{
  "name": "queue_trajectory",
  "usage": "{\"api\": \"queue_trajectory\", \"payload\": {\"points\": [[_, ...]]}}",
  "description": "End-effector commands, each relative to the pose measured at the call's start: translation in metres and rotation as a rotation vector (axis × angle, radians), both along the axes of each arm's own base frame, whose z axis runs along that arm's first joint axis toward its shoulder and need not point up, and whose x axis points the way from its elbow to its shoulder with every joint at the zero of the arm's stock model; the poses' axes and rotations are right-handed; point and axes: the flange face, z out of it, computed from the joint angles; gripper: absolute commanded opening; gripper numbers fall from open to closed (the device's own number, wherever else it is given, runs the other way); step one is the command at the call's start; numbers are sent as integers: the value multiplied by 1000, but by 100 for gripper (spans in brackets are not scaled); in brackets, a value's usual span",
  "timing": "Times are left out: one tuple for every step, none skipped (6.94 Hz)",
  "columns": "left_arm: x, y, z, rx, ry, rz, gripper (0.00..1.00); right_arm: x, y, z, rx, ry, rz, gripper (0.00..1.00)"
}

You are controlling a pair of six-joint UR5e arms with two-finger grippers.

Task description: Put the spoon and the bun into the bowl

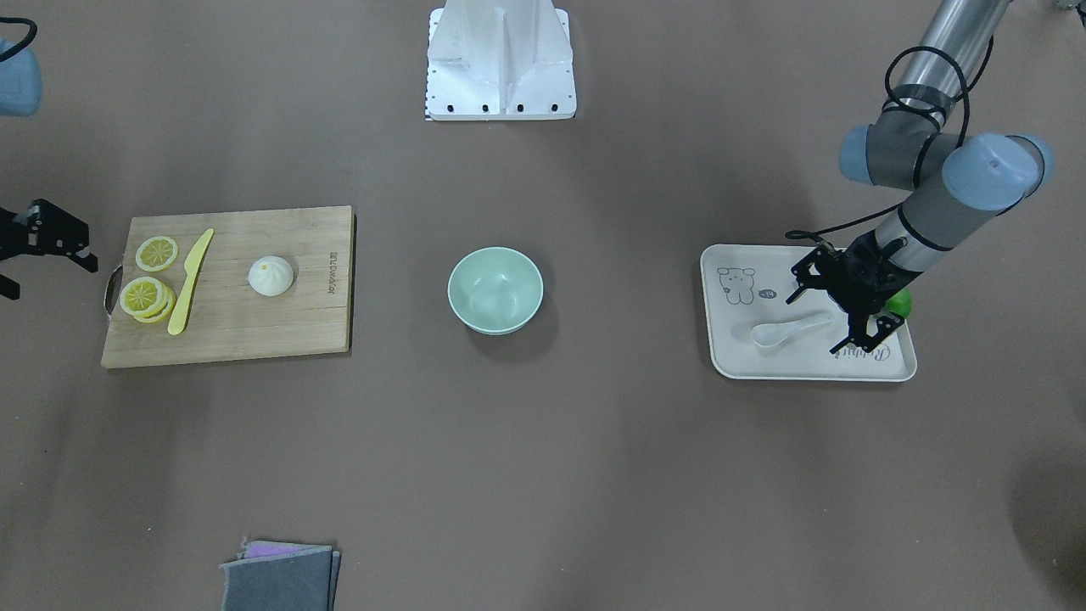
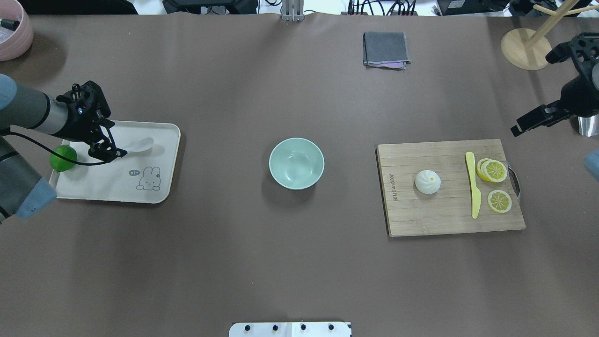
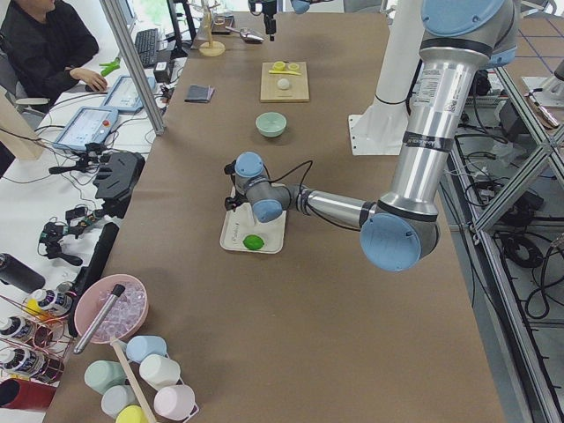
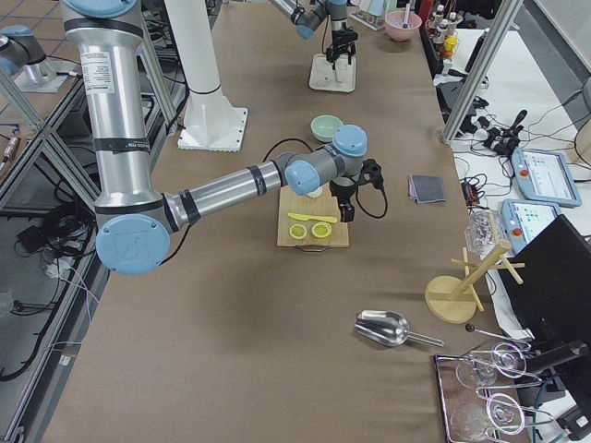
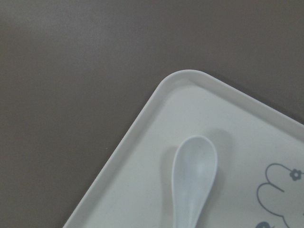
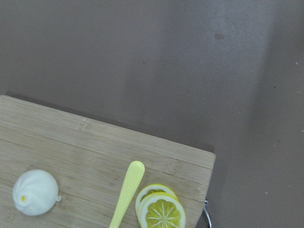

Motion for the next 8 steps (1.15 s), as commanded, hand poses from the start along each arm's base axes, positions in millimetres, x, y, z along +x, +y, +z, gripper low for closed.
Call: {"api": "queue_trajectory", "payload": {"points": [[1, 0, 9, -7, -10, 1, 87, -26, 0, -21, -17, -29, 15, 100], [1, 2, 9, -8, -9, 3, 83, -27, -1, -22, -15, -29, 14, 100], [2, 2, 11, -10, -12, 4, 78, -27, -1, -22, -14, -28, 15, 100], [1, 3, 12, -13, -14, 4, 78, -27, -1, -22, -13, -28, 15, 100], [2, 4, 12, -13, -14, 6, 75, -27, -1, -22, -13, -28, 15, 100], [2, 9, 18, -20, -21, 14, 70, -27, -1, -22, -15, -29, 14, 100], [7, 12, 19, -22, -22, 21, 70, -27, -1, -24, -13, -32, 14, 100], [11, 15, 20, -23, -23, 30, 70, -27, -1, -25, -11, -33, 14, 100]]}}
